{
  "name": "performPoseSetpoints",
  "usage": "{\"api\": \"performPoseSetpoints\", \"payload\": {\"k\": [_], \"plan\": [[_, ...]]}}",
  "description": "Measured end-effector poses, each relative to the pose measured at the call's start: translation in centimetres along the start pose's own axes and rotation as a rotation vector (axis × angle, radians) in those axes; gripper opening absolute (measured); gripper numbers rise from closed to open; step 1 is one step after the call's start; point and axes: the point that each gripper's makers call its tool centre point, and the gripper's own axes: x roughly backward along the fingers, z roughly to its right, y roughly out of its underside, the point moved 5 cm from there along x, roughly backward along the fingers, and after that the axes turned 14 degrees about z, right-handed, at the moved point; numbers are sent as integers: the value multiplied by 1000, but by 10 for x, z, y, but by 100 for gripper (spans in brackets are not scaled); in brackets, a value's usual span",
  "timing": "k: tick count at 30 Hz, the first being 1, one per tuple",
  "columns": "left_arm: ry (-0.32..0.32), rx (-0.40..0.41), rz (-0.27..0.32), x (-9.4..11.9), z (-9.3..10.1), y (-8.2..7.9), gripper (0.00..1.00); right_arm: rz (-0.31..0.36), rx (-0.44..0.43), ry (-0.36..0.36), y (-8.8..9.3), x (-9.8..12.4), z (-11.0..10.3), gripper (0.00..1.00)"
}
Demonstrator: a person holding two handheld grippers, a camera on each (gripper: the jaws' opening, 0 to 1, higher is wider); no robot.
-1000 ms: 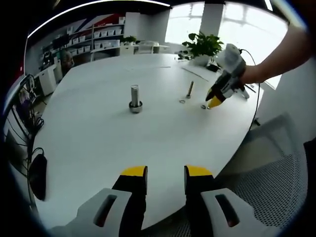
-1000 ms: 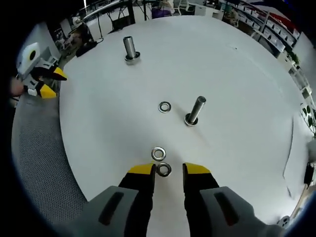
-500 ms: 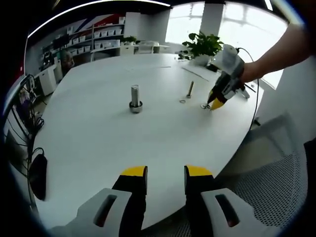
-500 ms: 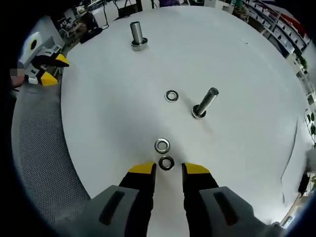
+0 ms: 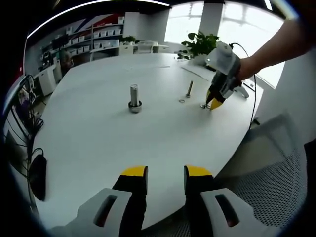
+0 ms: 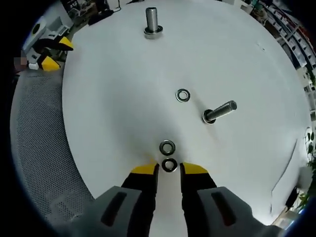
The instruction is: Place the washer onto the threaded stud by aligning its center hole with the stud, sliding it down to the base, and recovering from edge contact or off-axis alignment until the washer reaches the visible bottom stop.
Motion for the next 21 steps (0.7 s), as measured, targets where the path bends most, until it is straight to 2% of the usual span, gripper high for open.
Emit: {"api": "performPoseSetpoints", "payload": {"k": [6,21], "plan": [[2,-2,-1,0,0,0,27,-10,-14,10,-2,-1,1,16],[4,4,5,0,0,0,27,-16,-28,4,-1,-2,2,15]]}}
